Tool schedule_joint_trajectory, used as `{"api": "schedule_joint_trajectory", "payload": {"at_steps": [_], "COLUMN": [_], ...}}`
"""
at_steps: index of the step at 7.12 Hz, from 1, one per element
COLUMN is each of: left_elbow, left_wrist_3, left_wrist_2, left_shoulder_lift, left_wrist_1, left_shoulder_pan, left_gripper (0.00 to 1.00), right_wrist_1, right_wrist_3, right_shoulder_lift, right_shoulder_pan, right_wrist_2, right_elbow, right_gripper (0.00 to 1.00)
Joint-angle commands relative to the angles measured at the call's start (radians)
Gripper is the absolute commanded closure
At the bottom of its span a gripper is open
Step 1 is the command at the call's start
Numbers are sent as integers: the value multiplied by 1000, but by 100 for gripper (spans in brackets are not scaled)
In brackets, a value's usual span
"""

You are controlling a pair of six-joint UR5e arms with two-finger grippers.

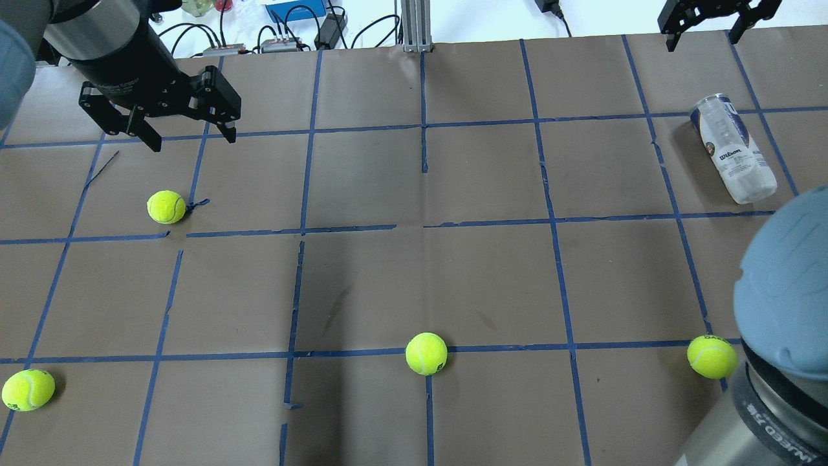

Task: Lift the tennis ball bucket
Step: 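Lower the right gripper over the upright clear tennis ball can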

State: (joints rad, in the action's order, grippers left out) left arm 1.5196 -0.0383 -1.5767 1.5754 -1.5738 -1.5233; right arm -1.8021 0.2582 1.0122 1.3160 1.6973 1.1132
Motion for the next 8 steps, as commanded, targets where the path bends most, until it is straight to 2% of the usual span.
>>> {"api": "schedule_joint_trajectory", "payload": {"at_steps": [1, 2, 3, 4, 5, 6, 8], "left_elbow": [-1, -1, -1, -1, -1, -1, -1], "left_wrist_3": [0, 0, 0, 0, 0, 0, 0], "left_wrist_2": [0, 0, 0, 0, 0, 0, 0], "left_shoulder_lift": [2, 2, 2, 2, 2, 2, 2], "left_wrist_1": [0, 0, 0, 0, 0, 0, 0], "left_shoulder_pan": [2, 2, 2, 2, 2, 2, 2], "left_gripper": [0, 0, 0, 0, 0, 0, 0], "right_wrist_1": [-185, -242, -317, -342, -338, -350, -379], "right_wrist_3": [99, 148, 233, 300, 308, 306, 305], "right_shoulder_lift": [-121, -144, -191, -211, -222, -219, -215], "right_shoulder_pan": [-26, -46, -85, -109, -142, -165, -176], "right_wrist_2": [44, 32, -31, -72, -73, -79, -84], "right_elbow": [-9, -3, -4, 7, 25, 95, 122], "right_gripper": [0, 0, 1, 0, 0, 0, 0]}}
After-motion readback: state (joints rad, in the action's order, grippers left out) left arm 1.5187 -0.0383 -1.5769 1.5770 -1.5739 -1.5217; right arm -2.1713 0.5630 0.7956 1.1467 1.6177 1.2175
